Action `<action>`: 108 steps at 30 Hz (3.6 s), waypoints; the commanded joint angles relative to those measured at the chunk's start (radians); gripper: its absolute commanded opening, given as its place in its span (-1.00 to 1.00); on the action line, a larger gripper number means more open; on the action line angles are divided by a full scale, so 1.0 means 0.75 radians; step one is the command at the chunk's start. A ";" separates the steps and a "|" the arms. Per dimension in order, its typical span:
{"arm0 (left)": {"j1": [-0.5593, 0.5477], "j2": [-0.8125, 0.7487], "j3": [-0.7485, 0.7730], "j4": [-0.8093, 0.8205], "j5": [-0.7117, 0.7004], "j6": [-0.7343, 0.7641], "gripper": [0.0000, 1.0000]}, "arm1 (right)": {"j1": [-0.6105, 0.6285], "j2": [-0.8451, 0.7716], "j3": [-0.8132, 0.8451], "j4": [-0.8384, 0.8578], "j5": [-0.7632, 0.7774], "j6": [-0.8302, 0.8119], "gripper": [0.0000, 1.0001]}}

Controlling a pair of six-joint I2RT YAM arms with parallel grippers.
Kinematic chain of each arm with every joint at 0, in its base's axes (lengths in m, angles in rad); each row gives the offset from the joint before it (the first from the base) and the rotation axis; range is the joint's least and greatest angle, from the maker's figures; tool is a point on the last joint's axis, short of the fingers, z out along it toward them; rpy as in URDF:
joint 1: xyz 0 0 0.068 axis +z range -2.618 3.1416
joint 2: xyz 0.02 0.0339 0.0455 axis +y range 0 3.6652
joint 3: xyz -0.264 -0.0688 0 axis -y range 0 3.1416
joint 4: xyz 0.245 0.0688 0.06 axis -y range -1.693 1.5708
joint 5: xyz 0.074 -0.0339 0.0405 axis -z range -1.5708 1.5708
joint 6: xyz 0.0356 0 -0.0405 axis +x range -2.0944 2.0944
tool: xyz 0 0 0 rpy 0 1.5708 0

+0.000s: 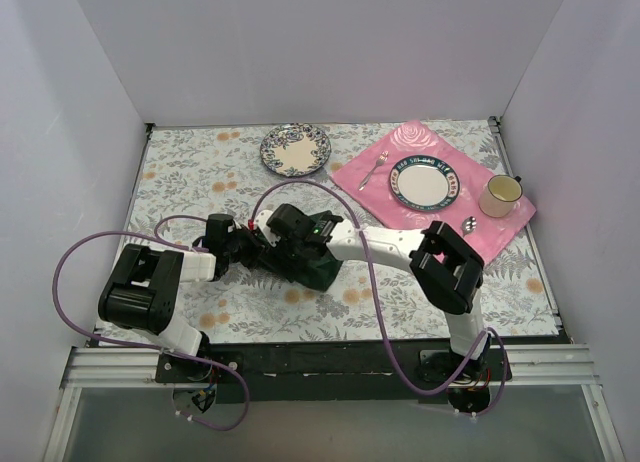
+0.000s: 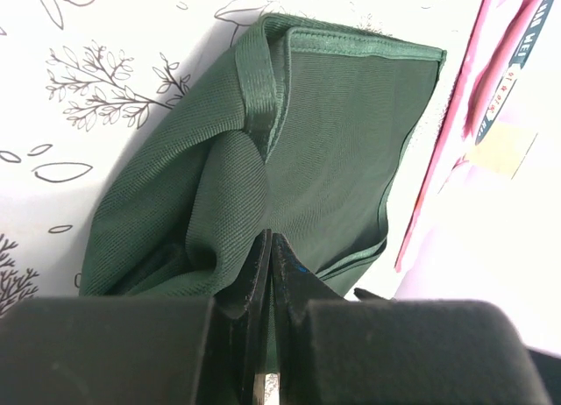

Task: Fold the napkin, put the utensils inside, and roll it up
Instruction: Roll the napkin with the utensil

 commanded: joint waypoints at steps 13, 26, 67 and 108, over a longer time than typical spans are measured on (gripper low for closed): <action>0.007 0.007 -0.024 -0.239 -0.077 0.013 -1.00 | 0.137 0.118 -0.040 0.219 0.349 0.015 0.37; 0.015 -0.179 0.134 -0.445 -0.177 0.132 -0.82 | 0.135 -0.025 -0.501 0.600 0.339 0.163 -0.97; 0.017 -0.294 0.388 -1.156 -0.102 0.261 -0.09 | -0.422 0.407 -0.414 1.244 -1.263 1.006 -0.97; -0.061 0.097 -0.249 0.364 -0.016 -0.222 -1.00 | -0.412 0.288 -0.320 0.731 -1.073 0.656 -0.53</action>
